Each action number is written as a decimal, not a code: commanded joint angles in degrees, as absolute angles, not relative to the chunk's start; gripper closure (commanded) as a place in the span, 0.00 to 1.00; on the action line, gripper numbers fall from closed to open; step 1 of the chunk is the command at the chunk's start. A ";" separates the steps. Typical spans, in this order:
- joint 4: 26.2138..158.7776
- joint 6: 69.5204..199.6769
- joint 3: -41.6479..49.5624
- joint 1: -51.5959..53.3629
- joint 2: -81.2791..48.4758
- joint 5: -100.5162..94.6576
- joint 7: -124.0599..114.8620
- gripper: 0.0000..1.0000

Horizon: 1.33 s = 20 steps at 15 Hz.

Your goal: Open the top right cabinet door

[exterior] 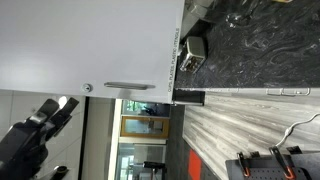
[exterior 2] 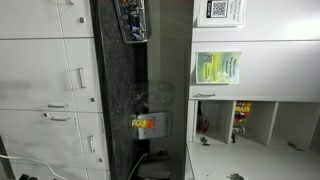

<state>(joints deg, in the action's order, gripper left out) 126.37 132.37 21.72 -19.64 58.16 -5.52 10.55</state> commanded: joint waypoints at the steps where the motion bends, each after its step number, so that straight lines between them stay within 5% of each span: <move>1: 124.81 129.64 20.37 -18.95 58.82 -5.89 8.75 0.00; 20: 132.87 127.11 10.40 -11.29 63.86 -5.41 3.91 0.00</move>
<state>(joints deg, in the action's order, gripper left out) 132.29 125.05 11.33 -14.22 66.88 -5.16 3.80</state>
